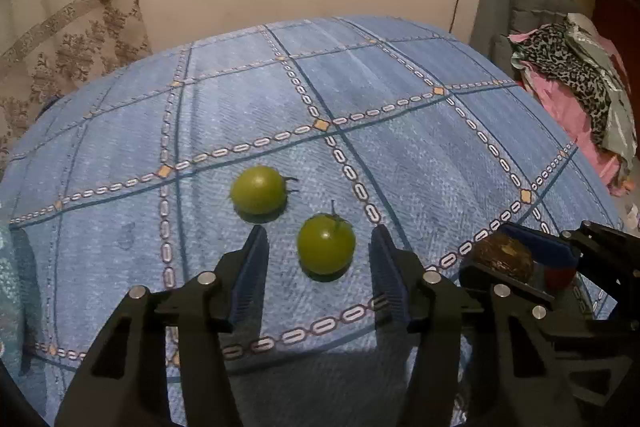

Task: Organize fruits
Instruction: 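Grasp a green tomato with the left tool while the right tool holds the avocado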

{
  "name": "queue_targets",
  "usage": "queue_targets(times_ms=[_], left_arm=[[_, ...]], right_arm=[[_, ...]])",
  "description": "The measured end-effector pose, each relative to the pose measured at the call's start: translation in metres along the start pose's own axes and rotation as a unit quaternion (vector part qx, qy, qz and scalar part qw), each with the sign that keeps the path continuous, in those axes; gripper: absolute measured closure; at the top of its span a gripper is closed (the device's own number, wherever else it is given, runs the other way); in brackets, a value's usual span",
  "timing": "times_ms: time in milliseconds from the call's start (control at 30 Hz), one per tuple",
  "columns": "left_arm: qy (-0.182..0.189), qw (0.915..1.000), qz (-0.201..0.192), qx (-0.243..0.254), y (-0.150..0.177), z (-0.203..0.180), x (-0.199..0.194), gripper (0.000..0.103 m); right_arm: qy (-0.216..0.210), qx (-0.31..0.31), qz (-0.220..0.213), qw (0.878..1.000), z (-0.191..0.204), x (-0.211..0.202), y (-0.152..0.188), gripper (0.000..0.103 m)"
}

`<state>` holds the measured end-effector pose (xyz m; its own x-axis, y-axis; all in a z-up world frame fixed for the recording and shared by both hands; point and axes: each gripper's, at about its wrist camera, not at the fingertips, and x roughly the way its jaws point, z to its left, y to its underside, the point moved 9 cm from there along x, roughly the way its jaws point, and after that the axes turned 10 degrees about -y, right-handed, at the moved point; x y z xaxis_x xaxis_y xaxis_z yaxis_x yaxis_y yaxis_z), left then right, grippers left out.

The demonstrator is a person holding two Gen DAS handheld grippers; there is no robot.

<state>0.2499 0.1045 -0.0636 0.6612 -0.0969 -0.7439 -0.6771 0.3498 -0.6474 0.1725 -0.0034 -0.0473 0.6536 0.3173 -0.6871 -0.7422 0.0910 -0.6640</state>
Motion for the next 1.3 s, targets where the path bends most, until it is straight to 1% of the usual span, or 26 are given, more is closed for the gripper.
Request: queue_targets(times_ms=[100, 167, 200, 300, 567, 833, 1067, 1300], left_arm=[[-0.002, 1.0000, -0.003, 0.000, 0.000, -0.002, 0.002, 0.056], [-0.002, 1.0000, -0.004, -0.002, -0.001, -0.002, 0.001, 0.063], [-0.002, 1.0000, -0.005, -0.005, -0.001, -0.001, 0.001, 0.068], [0.008, 0.9999, -0.006, -0.010, 0.000, -0.001, -0.001, 0.074], [0.005, 0.9999, -0.009, -0.010, 0.002, 0.002, -0.006, 0.074], [-0.013, 0.9995, -0.016, -0.024, 0.005, 0.015, -0.016, 0.074], [-0.030, 0.9988, -0.029, -0.025, 0.008, 0.020, -0.030, 0.074], [-0.033, 0.9982, -0.031, -0.039, 0.013, 0.027, -0.041, 0.074]], right_arm=[[0.000, 0.000, 0.000, 1.000, 0.000, 0.000, 0.000, 0.061], [0.000, -0.001, 0.000, 1.000, 0.000, 0.000, 0.000, 0.061], [0.000, -0.001, 0.000, 1.000, 0.000, 0.000, 0.000, 0.061], [0.001, -0.002, 0.001, 1.000, -0.001, 0.001, 0.000, 0.061], [0.001, -0.002, 0.001, 1.000, -0.001, 0.002, 0.000, 0.061], [0.005, -0.004, -0.001, 1.000, -0.003, 0.003, 0.000, 0.061], [0.007, -0.005, -0.002, 1.000, -0.001, 0.003, 0.001, 0.061], [0.009, -0.008, -0.005, 1.000, 0.001, 0.002, 0.002, 0.061]])
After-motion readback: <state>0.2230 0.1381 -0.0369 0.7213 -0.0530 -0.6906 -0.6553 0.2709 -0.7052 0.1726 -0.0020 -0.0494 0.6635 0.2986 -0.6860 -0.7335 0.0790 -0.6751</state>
